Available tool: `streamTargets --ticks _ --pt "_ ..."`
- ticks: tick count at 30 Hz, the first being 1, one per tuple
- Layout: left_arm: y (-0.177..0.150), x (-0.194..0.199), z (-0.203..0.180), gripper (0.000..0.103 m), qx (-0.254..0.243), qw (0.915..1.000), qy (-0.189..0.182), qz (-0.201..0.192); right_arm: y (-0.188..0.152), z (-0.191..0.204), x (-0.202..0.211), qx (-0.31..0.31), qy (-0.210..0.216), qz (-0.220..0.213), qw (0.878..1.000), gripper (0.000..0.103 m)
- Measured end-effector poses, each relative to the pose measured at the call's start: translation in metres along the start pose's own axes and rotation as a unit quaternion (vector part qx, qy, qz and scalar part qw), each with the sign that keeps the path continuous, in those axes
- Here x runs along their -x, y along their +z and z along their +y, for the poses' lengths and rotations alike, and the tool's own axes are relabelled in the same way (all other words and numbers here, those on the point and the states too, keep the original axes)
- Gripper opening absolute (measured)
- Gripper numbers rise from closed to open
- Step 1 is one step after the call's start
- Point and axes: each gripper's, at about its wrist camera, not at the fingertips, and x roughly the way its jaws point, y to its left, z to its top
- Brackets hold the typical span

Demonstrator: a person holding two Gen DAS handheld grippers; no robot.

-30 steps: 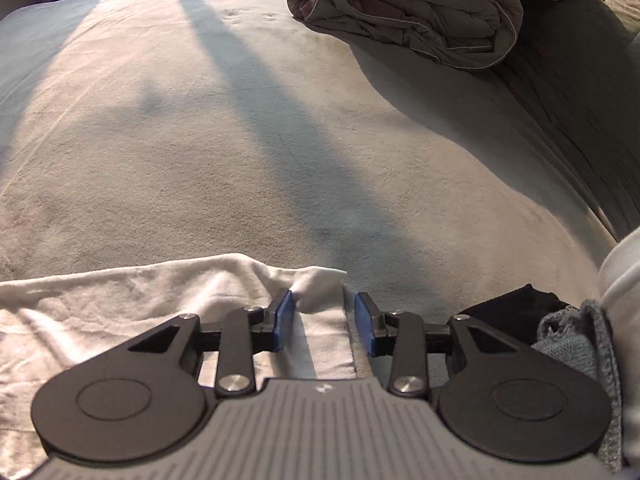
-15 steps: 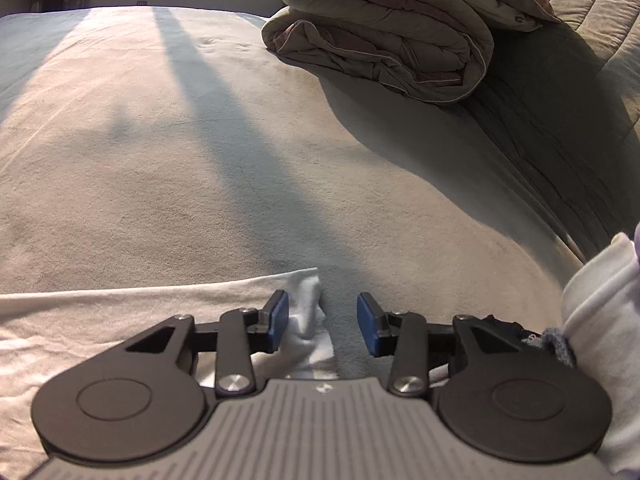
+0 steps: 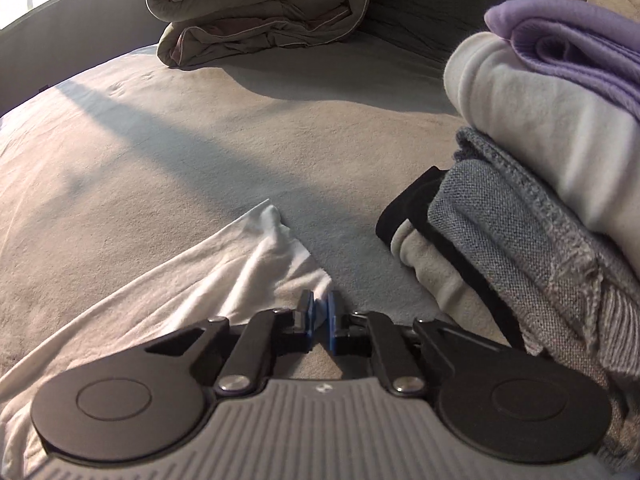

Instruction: Fold clothes

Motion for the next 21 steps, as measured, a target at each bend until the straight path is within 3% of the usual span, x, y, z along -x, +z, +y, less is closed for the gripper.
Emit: streamTargets --ticks 4,10,14,16,18,21 --pt "0.0 0.0 -0.001 0.002 -0.002 1.0 0.001 0.0 0.002 0.006 -0.004 0.082 -0.037 -0.036 0.995 0.002" --pt "0.0 0.0 -0.001 0.002 -0.003 1.0 0.001 0.0 -0.003 0.001 -0.016 0.106 -0.027 -0.041 0.993 0.005" --pt "0.0 0.0 -0.001 0.002 -0.005 1.0 0.002 -0.001 0.004 -0.008 -0.006 0.076 -0.005 -0.059 0.995 0.02" --pt "0.0 0.001 -0.001 0.002 -0.006 1.0 0.002 -0.001 0.01 -0.008 -0.003 0.072 0.023 -0.07 0.995 0.036" --pt "-0.001 0.001 -0.002 0.003 -0.008 1.0 0.003 -0.001 0.015 -0.003 -0.006 0.083 0.048 -0.069 0.993 0.044" --pt "-0.001 0.001 -0.003 0.003 -0.014 0.9999 0.005 -0.002 0.021 0.005 -0.014 0.096 0.063 -0.075 0.991 0.044"
